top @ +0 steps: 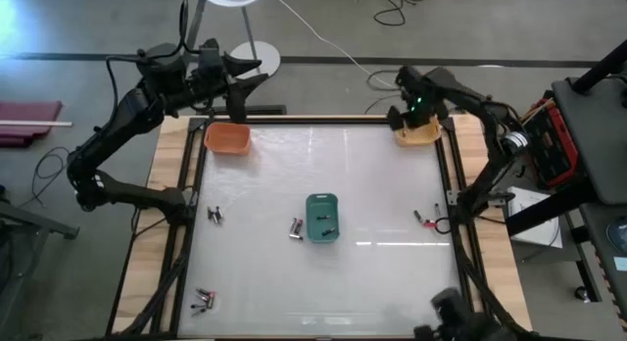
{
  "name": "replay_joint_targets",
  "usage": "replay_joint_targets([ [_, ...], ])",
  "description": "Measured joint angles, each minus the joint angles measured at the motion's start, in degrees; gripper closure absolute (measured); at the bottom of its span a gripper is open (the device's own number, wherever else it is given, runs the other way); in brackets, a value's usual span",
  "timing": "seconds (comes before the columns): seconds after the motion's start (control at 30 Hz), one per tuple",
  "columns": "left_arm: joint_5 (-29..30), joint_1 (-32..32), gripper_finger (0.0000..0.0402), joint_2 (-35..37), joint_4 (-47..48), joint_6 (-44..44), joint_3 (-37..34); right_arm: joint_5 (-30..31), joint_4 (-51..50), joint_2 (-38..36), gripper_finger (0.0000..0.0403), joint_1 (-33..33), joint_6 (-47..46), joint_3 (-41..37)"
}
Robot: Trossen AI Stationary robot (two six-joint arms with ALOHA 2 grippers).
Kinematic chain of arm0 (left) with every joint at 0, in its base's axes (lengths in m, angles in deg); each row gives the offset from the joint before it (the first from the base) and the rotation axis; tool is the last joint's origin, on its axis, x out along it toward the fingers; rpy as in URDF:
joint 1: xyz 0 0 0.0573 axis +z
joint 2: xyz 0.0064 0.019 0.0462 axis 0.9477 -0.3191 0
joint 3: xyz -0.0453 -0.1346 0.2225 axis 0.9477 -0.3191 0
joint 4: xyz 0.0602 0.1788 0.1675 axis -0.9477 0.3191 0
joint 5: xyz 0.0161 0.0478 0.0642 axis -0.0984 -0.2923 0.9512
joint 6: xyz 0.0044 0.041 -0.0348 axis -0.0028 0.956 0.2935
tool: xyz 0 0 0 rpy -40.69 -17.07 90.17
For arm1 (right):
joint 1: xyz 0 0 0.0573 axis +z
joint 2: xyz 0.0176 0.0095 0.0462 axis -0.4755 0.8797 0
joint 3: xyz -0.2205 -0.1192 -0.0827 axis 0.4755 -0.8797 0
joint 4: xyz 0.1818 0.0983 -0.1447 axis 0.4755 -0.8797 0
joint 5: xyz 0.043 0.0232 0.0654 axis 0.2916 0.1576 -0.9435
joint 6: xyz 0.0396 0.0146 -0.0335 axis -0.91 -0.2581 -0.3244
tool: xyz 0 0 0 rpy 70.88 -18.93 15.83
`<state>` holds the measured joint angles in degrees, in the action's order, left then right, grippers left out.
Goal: Sort batteries
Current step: Put the black battery into the yellow bin
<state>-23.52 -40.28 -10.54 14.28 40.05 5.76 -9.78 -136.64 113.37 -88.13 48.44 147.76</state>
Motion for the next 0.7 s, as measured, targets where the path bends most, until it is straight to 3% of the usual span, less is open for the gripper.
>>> replay_joint_targets([
  [0.2,0.02,-0.04,0.0251,-0.04,0.12,-1.12,0.00,-0.42,2.01,6.63,0.0380,-4.63,2.21,-0.19],
  [0.7,0.07,-0.02,0.0251,0.13,0.12,-1.12,0.00,-0.57,8.50,17.79,0.0380,-7.15,1.42,1.46],
])
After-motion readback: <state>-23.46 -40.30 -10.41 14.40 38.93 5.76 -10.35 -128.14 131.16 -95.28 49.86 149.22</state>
